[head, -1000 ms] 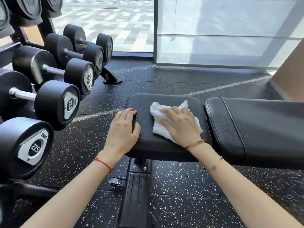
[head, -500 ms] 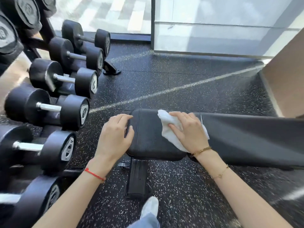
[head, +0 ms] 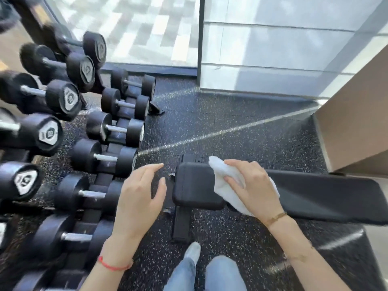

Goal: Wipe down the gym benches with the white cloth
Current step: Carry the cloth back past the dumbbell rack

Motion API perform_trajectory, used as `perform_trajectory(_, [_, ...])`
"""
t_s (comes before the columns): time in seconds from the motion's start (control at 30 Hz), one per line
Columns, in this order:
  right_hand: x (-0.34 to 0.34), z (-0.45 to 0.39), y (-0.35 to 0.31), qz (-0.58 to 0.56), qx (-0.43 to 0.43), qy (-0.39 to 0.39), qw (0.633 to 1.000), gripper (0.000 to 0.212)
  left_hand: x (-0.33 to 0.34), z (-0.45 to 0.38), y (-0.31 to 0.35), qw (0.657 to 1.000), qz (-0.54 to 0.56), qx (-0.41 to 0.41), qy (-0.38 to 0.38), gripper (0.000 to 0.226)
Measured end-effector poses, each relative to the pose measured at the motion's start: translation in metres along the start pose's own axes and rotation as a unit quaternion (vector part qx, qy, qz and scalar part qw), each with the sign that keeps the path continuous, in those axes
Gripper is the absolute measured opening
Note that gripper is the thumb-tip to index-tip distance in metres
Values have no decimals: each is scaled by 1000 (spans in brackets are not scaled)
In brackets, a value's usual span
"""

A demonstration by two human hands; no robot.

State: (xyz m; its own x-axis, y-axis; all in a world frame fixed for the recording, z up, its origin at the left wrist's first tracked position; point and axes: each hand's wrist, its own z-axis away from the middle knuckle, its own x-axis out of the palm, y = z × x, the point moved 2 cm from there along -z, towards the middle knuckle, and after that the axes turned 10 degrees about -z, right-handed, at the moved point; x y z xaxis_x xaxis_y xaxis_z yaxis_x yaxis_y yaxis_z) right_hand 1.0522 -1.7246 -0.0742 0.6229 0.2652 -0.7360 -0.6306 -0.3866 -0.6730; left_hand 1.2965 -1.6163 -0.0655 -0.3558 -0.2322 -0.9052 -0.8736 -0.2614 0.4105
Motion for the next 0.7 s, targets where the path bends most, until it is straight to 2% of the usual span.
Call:
perform_trajectory(0.17, [-37,-6,-23,-28,-33,0,999,34,-46,5,30,999,-12,-25,36,33])
perform_trajectory(0.33, [-67,-22,-22,-42,-93,-22,995,34,-59,14,68,994,-36,-62,81,33])
perform_trajectory(0.5, [-95,-38,-13,-41,-162,-92,982,32,-58,39,113,977,-44,-151,147,32])
perform_trajectory(0.7, [-105,-42,-16,-48,-248,-184,950,31,-54,97,149,933,-66,-283,210,29])
